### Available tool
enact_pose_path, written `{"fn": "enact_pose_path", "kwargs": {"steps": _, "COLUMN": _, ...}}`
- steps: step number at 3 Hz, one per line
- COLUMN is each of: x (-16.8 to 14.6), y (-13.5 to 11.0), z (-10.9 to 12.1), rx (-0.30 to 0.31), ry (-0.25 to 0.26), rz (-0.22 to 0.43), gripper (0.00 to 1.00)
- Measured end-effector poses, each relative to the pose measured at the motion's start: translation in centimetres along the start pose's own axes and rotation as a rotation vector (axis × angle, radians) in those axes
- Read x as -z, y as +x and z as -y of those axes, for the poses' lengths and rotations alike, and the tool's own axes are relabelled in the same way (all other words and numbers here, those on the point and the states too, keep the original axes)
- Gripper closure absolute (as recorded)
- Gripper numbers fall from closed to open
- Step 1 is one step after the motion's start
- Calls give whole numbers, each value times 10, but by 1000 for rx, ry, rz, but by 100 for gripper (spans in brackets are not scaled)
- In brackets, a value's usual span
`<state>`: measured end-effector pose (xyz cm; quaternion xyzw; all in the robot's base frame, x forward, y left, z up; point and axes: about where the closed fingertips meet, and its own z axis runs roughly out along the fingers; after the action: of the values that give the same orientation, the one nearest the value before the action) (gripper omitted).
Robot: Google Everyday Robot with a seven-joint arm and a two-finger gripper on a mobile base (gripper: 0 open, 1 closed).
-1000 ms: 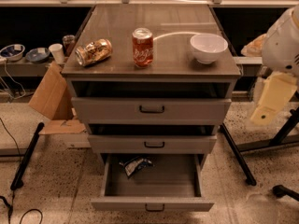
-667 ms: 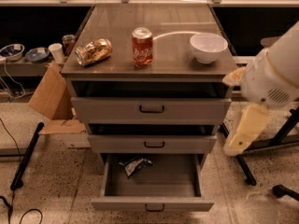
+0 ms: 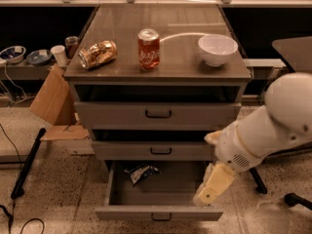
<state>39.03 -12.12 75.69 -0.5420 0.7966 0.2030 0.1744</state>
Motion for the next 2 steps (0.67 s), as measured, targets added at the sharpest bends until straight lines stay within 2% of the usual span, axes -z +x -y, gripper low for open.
{"fn": "enact_pose_path", "kwargs": {"steps": 1, "x": -71, "y": 14, "z": -4, "rx": -136, "ry": -60, "rz": 55, "gripper": 0}}
{"fn": "enact_pose_path", "kwargs": {"steps": 2, "x": -140, "y": 29, "z": -7, "rx": -316, "ry": -117, "rz": 91, "gripper": 0}}
